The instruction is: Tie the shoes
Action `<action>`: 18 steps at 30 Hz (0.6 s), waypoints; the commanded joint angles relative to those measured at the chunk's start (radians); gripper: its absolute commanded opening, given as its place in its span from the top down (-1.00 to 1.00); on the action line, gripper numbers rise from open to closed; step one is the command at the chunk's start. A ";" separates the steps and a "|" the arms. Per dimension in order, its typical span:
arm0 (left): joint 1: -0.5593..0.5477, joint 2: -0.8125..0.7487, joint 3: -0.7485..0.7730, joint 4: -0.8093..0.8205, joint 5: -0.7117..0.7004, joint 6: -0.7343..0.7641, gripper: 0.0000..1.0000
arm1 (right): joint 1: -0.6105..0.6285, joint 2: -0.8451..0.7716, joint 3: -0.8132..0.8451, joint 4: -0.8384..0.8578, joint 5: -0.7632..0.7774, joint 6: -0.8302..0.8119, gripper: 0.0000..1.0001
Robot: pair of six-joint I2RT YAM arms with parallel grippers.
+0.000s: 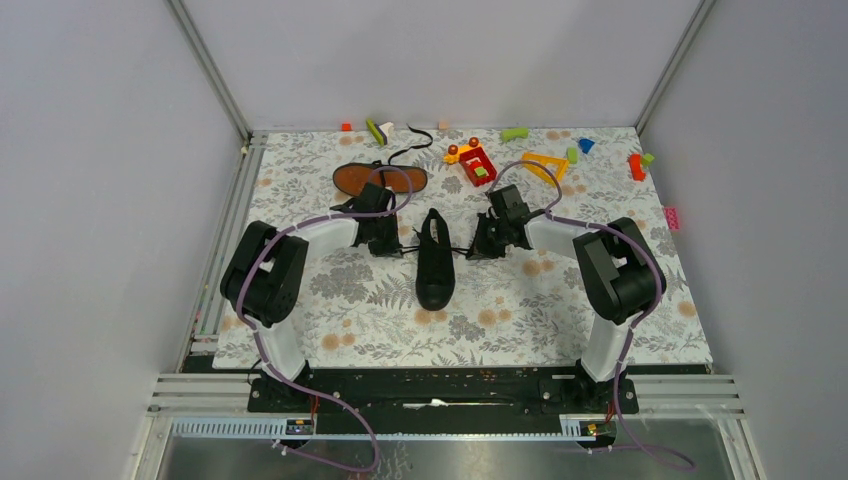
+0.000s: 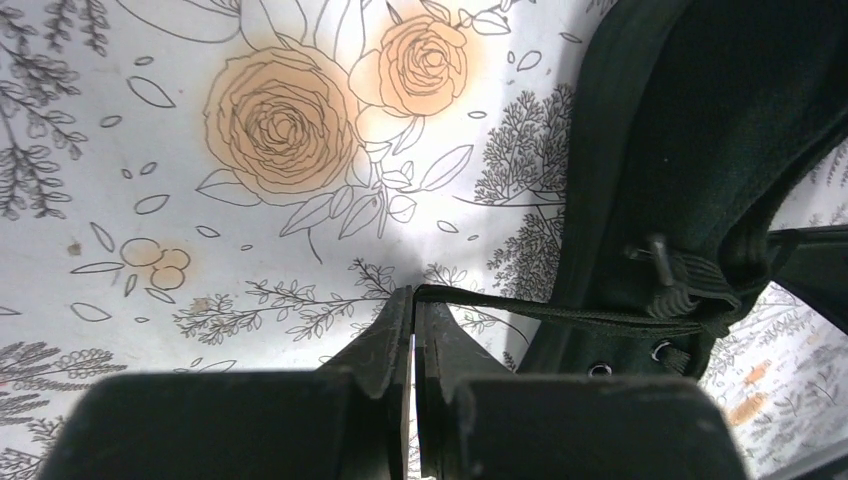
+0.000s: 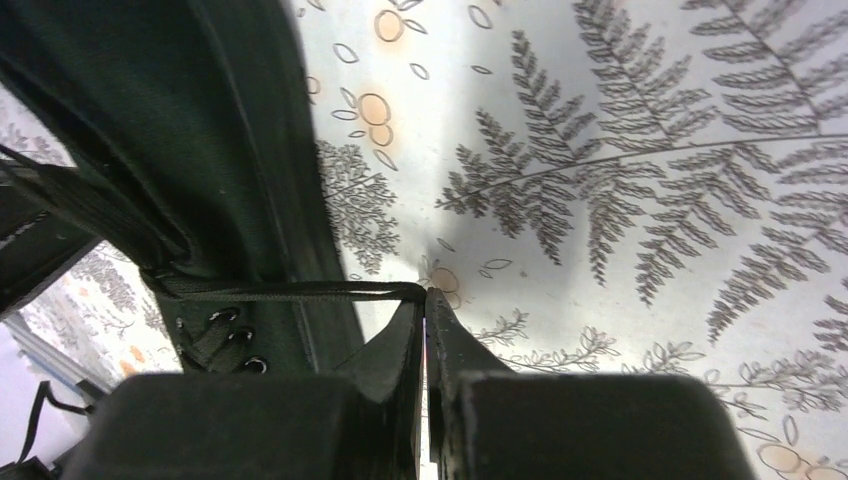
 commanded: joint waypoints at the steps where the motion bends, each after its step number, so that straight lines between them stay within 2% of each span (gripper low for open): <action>1: 0.002 0.004 0.030 -0.084 -0.193 0.015 1.00 | -0.012 -0.009 0.020 -0.129 0.208 -0.014 1.00; 7: -0.020 0.017 0.052 -0.116 -0.255 0.018 1.00 | 0.027 -0.018 0.046 -0.187 0.336 -0.022 1.00; 18: -0.058 0.004 0.079 -0.194 -0.482 0.022 1.00 | 0.082 -0.020 0.088 -0.280 0.645 -0.038 1.00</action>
